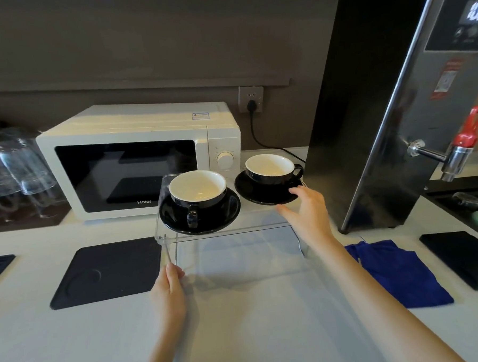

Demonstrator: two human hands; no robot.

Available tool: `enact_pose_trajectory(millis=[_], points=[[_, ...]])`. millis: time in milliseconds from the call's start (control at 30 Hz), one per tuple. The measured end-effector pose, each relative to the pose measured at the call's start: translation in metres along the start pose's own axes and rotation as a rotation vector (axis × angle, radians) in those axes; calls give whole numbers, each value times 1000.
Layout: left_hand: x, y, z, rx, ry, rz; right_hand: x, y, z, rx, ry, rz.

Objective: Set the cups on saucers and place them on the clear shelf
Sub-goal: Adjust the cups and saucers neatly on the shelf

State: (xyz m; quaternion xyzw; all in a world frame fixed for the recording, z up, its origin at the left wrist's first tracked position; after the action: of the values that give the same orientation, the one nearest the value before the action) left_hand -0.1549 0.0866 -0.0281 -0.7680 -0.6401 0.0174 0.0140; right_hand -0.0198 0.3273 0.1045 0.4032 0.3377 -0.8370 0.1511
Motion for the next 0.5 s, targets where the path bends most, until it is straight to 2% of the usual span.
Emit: enact_pose_trajectory(millis=[67,100,167,267,367,500], points=[[0,0,0,15,2,7,-2,12,17,-73,-30,-109],[1,0,-1,26,-1,9,-1,17,29,-136,-64,-112],[2,0,-1,48,-25,13,6,25,53,-250,-132,19],[1,1,-1,45,-45,17,22,33,81,-279,-105,224],[2,1,-1,52,-46,20,36,41,96,-284,-49,231],[0,-1,1,38,-38,12,37,40,96,-276,-135,214]])
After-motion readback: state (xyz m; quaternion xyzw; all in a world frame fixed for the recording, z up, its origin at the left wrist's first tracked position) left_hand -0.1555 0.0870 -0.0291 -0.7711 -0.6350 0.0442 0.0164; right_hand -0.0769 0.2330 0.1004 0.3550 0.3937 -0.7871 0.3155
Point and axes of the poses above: each hand's wrist, its own y-axis away from the middle knuckle, its own x-axis out of the palm, z = x × y, the point moved 3 cm from there along -y, towards the middle knuckle, and after that the axes turned 14 degrees about y, right-handed, at the moved point
